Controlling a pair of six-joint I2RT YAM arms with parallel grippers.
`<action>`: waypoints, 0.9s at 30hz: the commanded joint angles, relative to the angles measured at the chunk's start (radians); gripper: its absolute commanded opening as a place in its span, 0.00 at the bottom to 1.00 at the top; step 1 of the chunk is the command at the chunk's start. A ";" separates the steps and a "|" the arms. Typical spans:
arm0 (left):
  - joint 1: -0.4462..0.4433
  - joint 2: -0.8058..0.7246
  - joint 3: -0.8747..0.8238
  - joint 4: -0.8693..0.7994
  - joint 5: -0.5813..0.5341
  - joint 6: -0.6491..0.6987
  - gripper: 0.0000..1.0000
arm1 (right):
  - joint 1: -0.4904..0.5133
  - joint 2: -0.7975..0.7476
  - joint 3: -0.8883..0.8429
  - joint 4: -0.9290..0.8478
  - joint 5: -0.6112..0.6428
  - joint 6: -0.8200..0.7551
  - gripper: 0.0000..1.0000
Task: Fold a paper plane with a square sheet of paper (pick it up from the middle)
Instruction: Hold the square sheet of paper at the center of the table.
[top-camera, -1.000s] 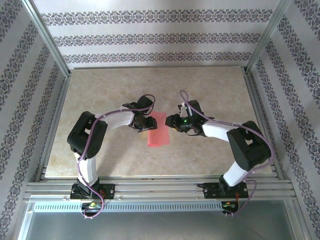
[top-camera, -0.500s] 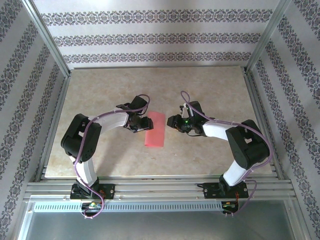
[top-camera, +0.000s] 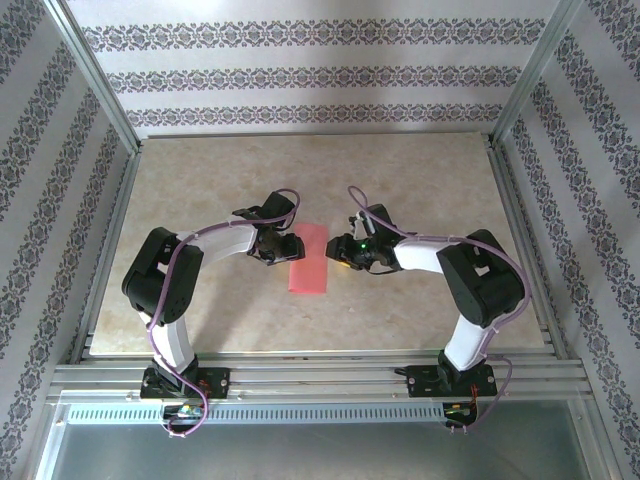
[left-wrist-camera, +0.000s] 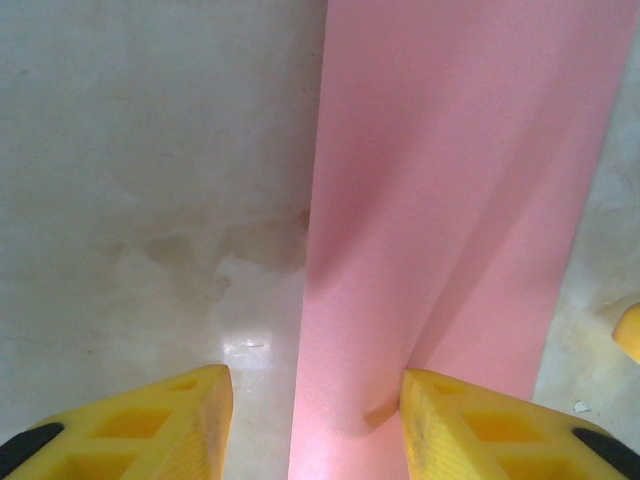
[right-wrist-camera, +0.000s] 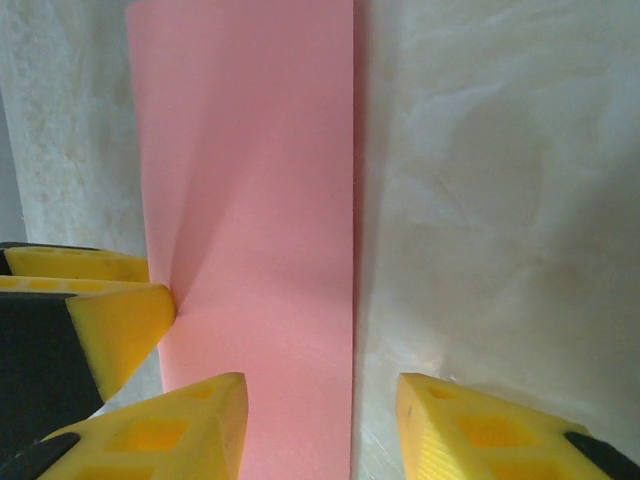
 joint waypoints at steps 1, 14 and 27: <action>0.015 -0.014 0.013 -0.036 -0.027 0.014 0.48 | 0.018 0.032 0.047 -0.022 -0.012 -0.014 0.44; 0.017 -0.002 0.021 -0.058 -0.036 0.027 0.43 | 0.058 0.104 0.112 -0.031 -0.047 -0.020 0.33; 0.018 0.018 0.020 -0.062 -0.043 0.023 0.40 | 0.071 0.121 0.134 -0.045 -0.038 -0.026 0.31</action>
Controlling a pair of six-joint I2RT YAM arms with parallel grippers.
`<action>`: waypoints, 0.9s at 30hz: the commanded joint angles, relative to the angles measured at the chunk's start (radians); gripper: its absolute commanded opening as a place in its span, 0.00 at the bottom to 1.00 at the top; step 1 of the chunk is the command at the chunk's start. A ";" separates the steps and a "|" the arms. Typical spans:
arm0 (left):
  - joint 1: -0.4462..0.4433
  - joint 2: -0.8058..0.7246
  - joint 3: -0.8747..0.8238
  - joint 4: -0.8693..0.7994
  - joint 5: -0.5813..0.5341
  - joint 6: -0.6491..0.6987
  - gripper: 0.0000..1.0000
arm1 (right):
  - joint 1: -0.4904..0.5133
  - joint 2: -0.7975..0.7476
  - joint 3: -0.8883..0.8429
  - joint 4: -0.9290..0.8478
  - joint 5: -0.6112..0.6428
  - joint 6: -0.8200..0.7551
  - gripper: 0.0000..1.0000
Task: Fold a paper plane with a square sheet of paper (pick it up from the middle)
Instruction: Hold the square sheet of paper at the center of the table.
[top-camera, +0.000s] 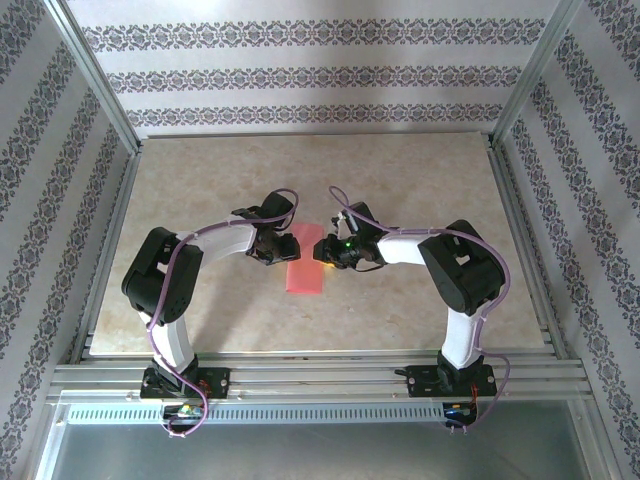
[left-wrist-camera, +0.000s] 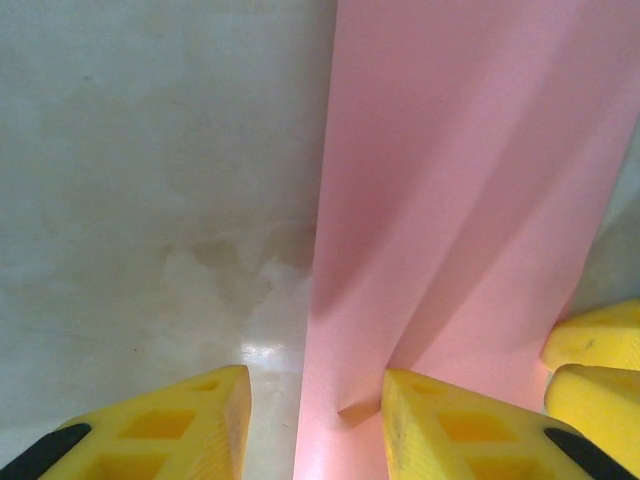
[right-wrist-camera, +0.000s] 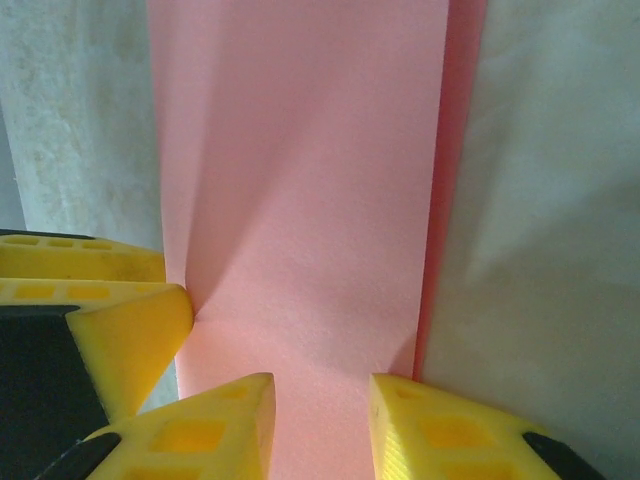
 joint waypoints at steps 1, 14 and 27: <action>0.011 0.020 0.022 -0.044 -0.012 0.023 0.39 | 0.009 0.007 0.020 -0.021 -0.002 -0.016 0.31; 0.012 0.044 0.028 -0.053 -0.017 0.016 0.38 | 0.000 -0.076 0.011 -0.023 0.034 -0.006 0.31; 0.011 0.062 0.025 -0.075 -0.055 -0.024 0.39 | -0.027 -0.148 -0.048 0.003 0.106 0.024 0.31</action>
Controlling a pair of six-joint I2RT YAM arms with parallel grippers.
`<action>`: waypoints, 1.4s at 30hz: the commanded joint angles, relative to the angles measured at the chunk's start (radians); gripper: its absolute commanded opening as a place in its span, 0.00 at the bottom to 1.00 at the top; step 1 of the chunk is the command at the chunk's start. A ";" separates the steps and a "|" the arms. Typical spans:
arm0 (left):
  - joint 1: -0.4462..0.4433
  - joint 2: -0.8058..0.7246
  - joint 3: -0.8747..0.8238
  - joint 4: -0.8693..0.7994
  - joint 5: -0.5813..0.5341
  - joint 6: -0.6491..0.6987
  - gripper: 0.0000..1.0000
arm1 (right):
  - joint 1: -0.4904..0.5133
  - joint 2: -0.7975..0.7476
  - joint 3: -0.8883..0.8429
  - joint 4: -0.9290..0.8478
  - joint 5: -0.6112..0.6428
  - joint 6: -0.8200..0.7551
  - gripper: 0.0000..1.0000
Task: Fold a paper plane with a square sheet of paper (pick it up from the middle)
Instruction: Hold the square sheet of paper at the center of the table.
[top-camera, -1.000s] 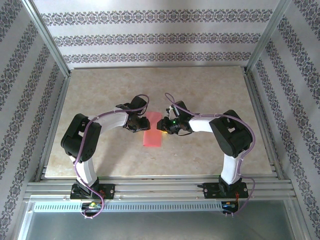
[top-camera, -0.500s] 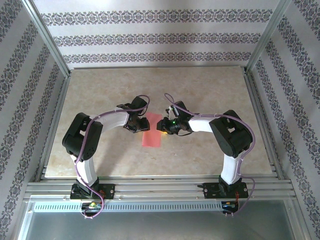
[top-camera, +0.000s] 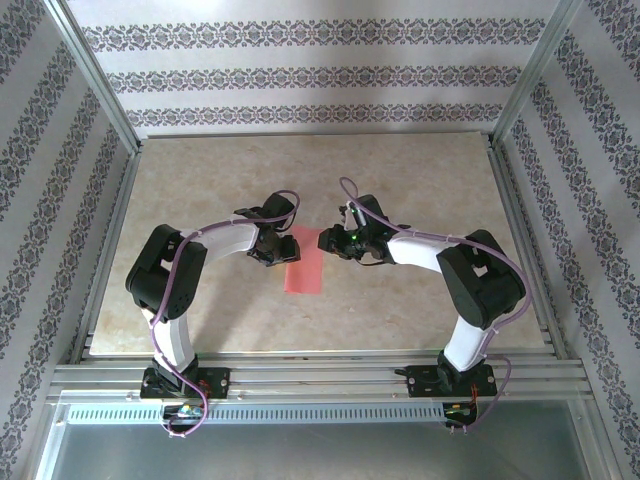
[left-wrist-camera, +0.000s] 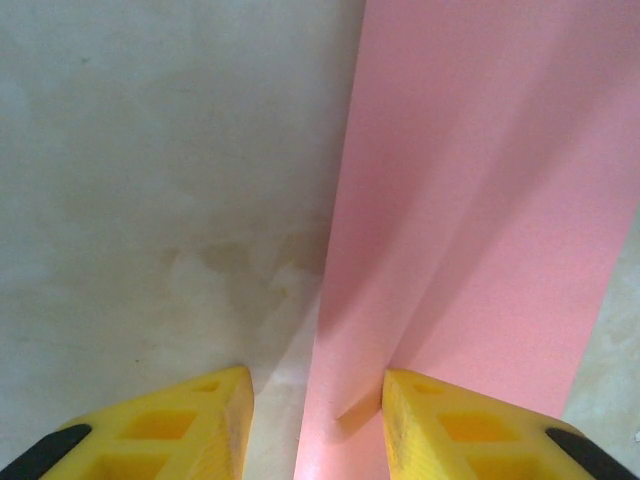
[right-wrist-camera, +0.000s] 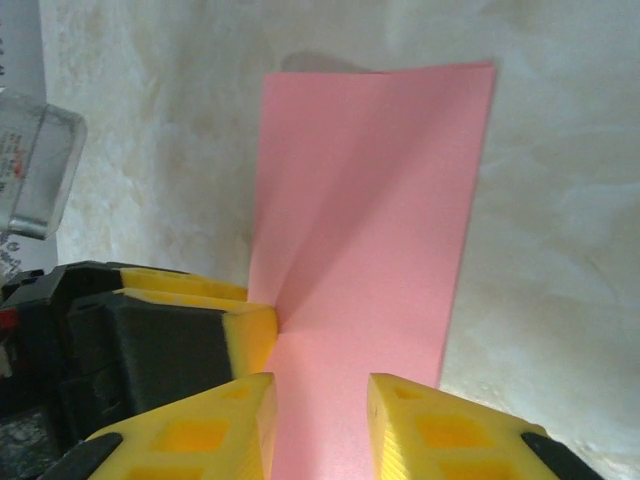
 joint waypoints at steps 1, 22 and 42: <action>0.011 0.028 0.010 -0.059 -0.057 -0.020 0.38 | -0.007 -0.019 -0.019 0.007 0.026 0.010 0.31; 0.012 0.053 0.001 -0.054 -0.023 -0.024 0.40 | 0.002 0.005 -0.014 0.010 0.019 0.017 0.31; 0.011 0.076 -0.009 -0.048 -0.001 0.010 0.42 | 0.062 0.096 0.059 -0.035 0.024 0.027 0.27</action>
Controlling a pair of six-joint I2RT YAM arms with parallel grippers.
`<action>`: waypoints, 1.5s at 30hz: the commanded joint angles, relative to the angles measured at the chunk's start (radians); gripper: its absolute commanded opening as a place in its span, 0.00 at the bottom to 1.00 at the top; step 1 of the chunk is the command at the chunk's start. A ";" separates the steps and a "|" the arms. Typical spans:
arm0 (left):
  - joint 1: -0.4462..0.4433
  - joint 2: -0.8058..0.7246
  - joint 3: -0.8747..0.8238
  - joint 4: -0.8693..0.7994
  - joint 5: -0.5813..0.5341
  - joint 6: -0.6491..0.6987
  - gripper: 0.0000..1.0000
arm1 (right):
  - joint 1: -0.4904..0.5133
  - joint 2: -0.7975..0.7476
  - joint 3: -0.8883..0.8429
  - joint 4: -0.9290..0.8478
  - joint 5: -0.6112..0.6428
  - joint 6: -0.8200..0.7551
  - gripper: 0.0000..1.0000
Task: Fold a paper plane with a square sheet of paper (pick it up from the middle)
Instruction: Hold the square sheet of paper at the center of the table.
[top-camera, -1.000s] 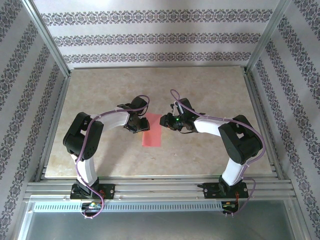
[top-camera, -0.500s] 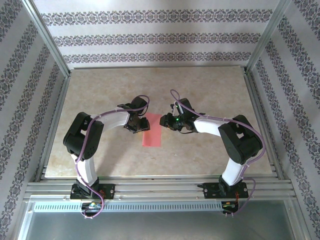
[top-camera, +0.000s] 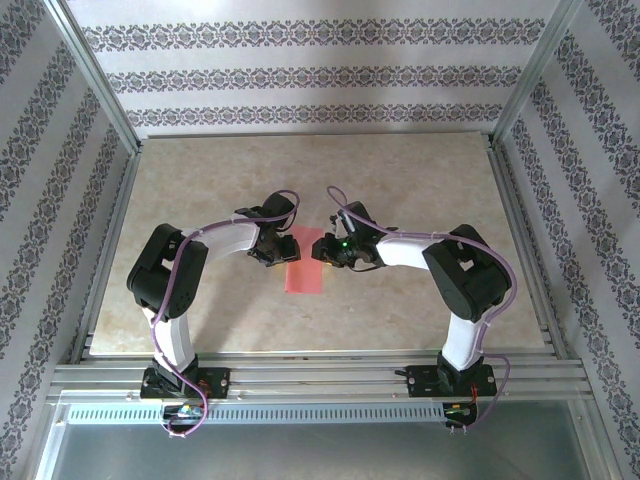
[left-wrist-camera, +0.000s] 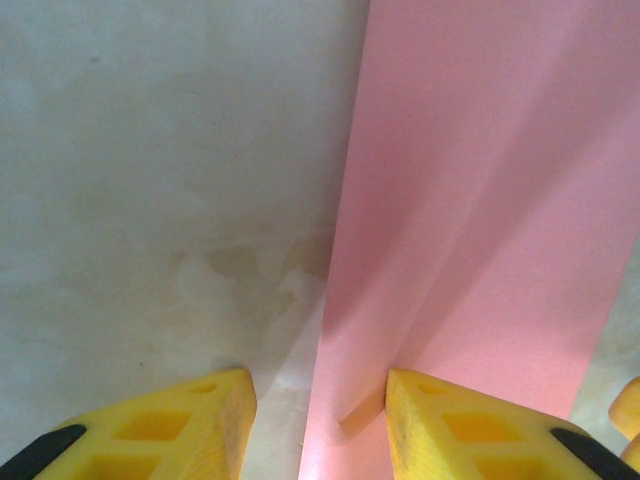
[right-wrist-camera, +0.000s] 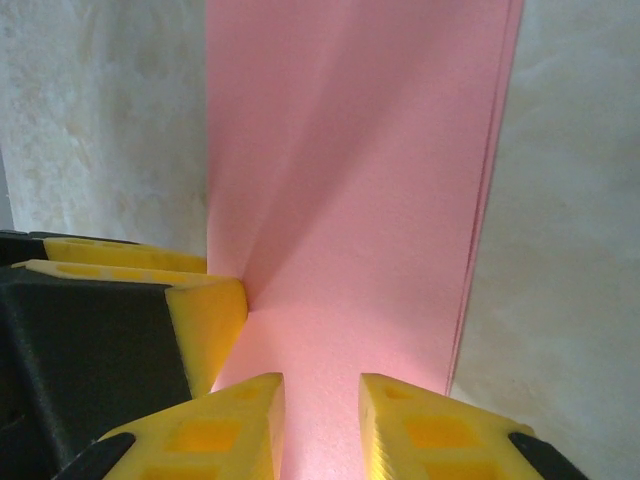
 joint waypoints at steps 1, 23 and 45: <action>0.011 0.065 -0.015 -0.046 -0.003 0.022 0.42 | 0.007 0.016 0.027 -0.013 0.017 0.013 0.27; 0.011 0.091 -0.011 -0.047 0.000 0.035 0.41 | 0.009 0.045 0.052 -0.029 0.005 0.019 0.26; 0.011 0.090 -0.007 -0.062 -0.010 0.044 0.41 | 0.009 0.114 0.092 -0.197 0.065 0.014 0.18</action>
